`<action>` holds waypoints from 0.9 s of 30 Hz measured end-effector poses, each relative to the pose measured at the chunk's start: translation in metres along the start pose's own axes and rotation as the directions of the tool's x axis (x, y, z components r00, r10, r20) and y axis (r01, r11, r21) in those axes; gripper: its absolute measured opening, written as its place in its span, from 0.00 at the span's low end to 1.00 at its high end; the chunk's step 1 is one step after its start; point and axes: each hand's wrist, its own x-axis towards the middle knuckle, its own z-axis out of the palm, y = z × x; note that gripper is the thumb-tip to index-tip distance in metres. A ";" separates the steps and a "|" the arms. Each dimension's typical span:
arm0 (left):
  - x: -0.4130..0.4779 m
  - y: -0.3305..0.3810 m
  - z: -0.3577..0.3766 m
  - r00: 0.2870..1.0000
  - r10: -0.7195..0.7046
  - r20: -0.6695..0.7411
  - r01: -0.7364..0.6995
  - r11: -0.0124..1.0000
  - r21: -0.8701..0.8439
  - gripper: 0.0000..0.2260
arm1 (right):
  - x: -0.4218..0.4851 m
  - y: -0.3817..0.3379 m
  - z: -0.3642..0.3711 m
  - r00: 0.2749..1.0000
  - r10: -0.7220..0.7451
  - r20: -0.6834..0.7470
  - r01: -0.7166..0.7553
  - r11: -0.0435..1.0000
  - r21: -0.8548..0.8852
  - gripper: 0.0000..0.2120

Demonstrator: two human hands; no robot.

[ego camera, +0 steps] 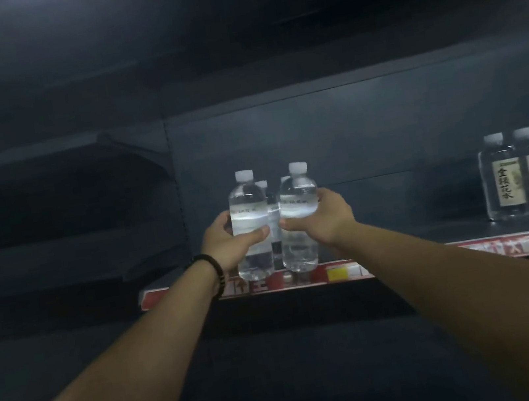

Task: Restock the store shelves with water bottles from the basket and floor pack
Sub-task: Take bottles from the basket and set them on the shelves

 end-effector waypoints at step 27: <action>0.077 -0.083 0.016 0.996 -0.089 -0.007 0.082 0.874 0.480 0.17 | 0.048 0.042 0.082 0.988 0.140 0.072 -0.088 0.870 -0.486 0.42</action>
